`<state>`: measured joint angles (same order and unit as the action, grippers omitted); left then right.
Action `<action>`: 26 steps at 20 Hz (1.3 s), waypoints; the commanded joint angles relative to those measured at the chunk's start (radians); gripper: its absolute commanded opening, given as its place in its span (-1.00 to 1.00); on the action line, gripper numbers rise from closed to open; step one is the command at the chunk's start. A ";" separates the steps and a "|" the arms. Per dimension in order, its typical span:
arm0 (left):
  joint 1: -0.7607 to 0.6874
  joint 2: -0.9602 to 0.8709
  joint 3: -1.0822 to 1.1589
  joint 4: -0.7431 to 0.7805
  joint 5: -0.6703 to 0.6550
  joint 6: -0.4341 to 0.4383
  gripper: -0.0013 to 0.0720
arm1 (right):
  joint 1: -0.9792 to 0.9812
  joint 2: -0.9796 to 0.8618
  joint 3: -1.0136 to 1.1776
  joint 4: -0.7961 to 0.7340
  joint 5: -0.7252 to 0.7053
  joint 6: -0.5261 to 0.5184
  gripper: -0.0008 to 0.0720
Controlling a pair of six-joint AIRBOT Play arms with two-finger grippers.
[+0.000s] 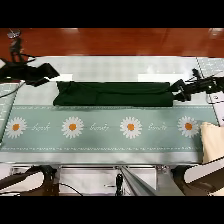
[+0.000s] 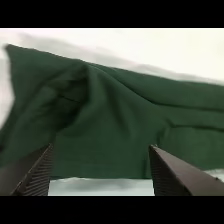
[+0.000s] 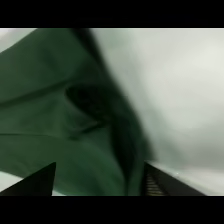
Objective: Fold the shirts.
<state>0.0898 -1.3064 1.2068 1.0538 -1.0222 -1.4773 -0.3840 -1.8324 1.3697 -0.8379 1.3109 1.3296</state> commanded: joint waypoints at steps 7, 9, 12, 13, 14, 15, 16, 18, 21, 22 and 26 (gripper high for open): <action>-0.343 -0.074 -0.029 -0.068 0.108 0.078 -0.90 | 0.054 0.197 -0.010 -0.082 0.060 -0.033 -0.93; -0.436 -0.105 -0.023 -0.068 0.173 0.077 -0.90 | 0.050 0.368 -0.076 -0.133 0.062 -0.043 -0.93; -0.577 -0.215 0.060 -0.068 0.209 0.066 -0.91 | 0.051 0.658 -0.233 -0.141 0.062 -0.045 -0.93; -0.620 -0.266 0.102 -0.068 0.211 0.040 -0.91 | 0.051 0.760 -0.288 -0.137 0.063 -0.040 -0.93; -0.659 -0.317 0.147 -0.068 0.210 -0.002 -0.91 | 0.051 0.848 -0.333 -0.137 0.067 -0.027 -0.93; -0.694 -0.362 0.190 -0.068 0.208 -0.030 -0.91 | 0.051 0.930 -0.369 -0.137 0.079 -0.007 -0.93; -0.729 -0.406 0.235 -0.068 0.204 -0.056 -0.90 | 0.051 1.007 -0.397 -0.135 0.099 0.014 -0.93; -0.794 -0.477 0.315 -0.069 0.179 -0.098 -0.90 | 0.051 1.122 -0.418 -0.131 0.124 0.060 -0.93; -0.895 -0.555 0.384 -0.135 0.138 -0.110 -0.90 | 0.051 1.216 -0.418 -0.076 0.126 0.097 -0.93; -0.929 -0.569 0.388 -0.180 0.139 -0.108 -0.90 | 0.051 1.227 -0.418 -0.052 0.126 0.100 -0.93; -1.023 -0.586 0.393 -0.303 0.135 -0.024 -0.90 | 0.051 1.232 -0.418 -0.025 0.121 0.100 -0.93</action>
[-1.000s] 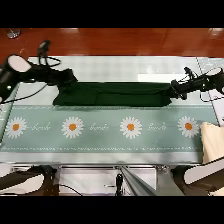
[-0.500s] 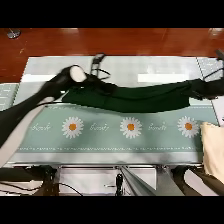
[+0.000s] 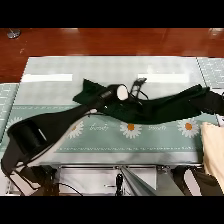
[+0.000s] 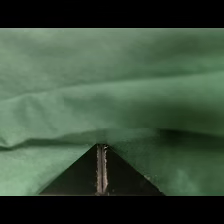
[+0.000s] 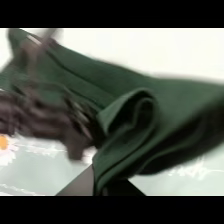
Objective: Fold the shirts.
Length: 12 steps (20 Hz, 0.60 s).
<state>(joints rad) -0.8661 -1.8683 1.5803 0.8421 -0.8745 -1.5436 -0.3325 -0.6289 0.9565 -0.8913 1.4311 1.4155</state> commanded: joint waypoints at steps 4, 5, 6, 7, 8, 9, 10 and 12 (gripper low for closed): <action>0.057 0.024 0.079 -0.091 -0.077 0.039 -0.90 | 0.000 0.028 -0.005 0.029 0.003 0.014 -0.93; 0.128 0.060 0.079 -0.090 -0.092 0.038 -0.90 | 0.000 0.024 -0.005 0.030 0.003 0.017 -0.93; 0.205 0.096 0.079 -0.090 -0.119 0.038 -0.90 | 0.005 0.016 -0.005 0.039 0.003 0.018 -0.93; 0.291 0.134 0.079 -0.080 -0.152 0.026 -0.90 | 0.027 0.001 -0.004 0.053 -0.001 0.018 -0.93; 0.387 0.177 0.079 -0.042 -0.190 -0.008 -0.91 | 0.063 -0.018 -0.004 0.076 -0.011 0.017 -0.93; 0.482 0.224 0.079 0.009 -0.233 -0.049 -0.90 | 0.117 -0.043 -0.004 0.098 -0.034 0.017 -0.93; 0.564 0.273 0.079 0.048 -0.274 -0.051 -0.90 | 0.184 -0.073 -0.003 0.102 -0.073 0.021 -0.93; 0.712 0.396 0.059 0.127 -0.328 -0.043 -0.90 | 0.342 -0.166 0.018 0.101 -0.191 0.041 -0.93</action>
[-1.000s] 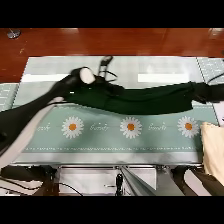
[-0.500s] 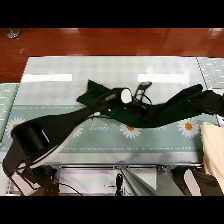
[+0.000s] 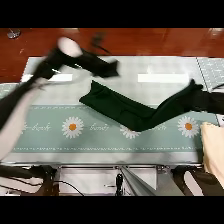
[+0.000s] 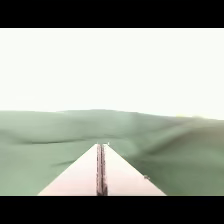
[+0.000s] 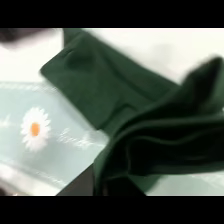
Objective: Fold the shirts.
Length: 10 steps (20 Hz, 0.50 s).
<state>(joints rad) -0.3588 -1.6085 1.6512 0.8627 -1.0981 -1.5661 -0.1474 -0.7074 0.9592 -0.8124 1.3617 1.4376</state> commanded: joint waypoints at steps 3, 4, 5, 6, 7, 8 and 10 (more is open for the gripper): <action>0.379 0.383 -0.127 0.163 -0.073 0.023 -0.90 | 0.385 -0.332 0.148 0.018 -0.251 0.020 -0.93; 0.420 0.468 -0.180 0.163 -0.055 0.047 -0.90 | 0.447 -0.436 0.220 0.018 -0.278 0.019 -0.93; 0.454 0.554 -0.239 0.163 -0.040 0.068 -0.90 | 0.494 -0.539 0.295 0.018 -0.294 0.018 -0.93; 0.480 0.644 -0.307 0.163 -0.028 0.087 -0.90 | 0.537 -0.652 0.381 0.019 -0.303 0.018 -0.93; 0.496 0.731 -0.378 0.163 -0.020 0.093 -0.90 | 0.570 -0.755 0.462 0.018 -0.306 0.018 -0.93; 0.502 0.806 -0.445 0.163 -0.009 0.093 -0.90 | 0.597 -0.863 0.551 0.019 -0.306 0.018 -0.93; 0.500 0.942 -0.582 0.162 0.017 0.090 -0.90 | 0.632 -1.047 0.713 0.021 -0.293 0.037 -0.93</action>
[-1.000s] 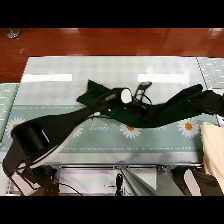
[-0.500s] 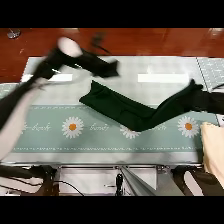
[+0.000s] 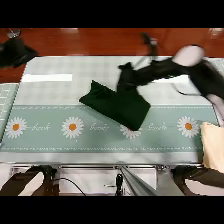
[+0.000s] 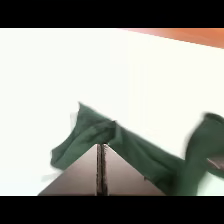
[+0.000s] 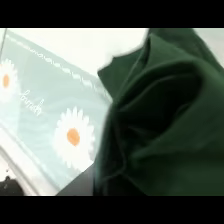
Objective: Fold the shirts.
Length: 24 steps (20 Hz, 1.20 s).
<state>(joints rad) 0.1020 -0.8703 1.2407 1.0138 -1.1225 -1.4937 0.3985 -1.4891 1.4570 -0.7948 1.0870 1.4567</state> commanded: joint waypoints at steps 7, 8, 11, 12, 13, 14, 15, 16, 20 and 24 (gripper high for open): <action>0.039 0.354 -0.496 -0.013 0.053 -0.003 -0.90 | 0.114 -0.573 0.516 0.115 -0.019 0.077 0.74; 0.039 0.351 -0.520 -0.013 0.062 -0.003 -0.90 | 0.098 -0.567 0.520 0.148 0.015 0.048 0.75; 0.039 0.340 -0.566 -0.012 0.086 -0.003 -0.90 | -0.011 -0.492 0.524 0.121 0.280 0.049 0.74; 0.039 0.340 -0.573 -0.011 0.088 -0.002 -0.90 | -0.051 -0.451 0.524 0.045 0.388 0.051 0.74; 0.039 0.340 -0.578 -0.012 0.091 -0.003 -0.90 | -0.085 -0.390 0.520 -0.095 0.489 0.059 0.74; 0.039 0.340 -0.581 -0.012 0.092 -0.003 -0.90 | -0.104 -0.322 0.505 -0.264 0.551 0.076 0.74; 0.039 0.340 -0.582 -0.012 0.093 -0.003 -0.90 | -0.113 -0.235 0.457 -0.437 0.559 0.101 0.74; 0.039 0.340 -0.583 -0.011 0.095 -0.003 -0.90 | -0.116 -0.121 0.360 -0.579 0.503 0.139 0.74; 0.039 0.340 -0.583 -0.011 0.095 -0.002 -0.90 | -0.117 0.409 -0.330 -0.722 -0.046 0.427 0.75; 0.039 0.339 -0.602 -0.012 0.108 -0.003 -0.90 | -0.116 0.739 -0.979 -0.552 -0.504 0.901 0.74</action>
<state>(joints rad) 0.1402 -0.5312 0.6514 1.0019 -1.0264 -1.4963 0.2855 -0.9813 0.8898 -1.4151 0.9478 2.0434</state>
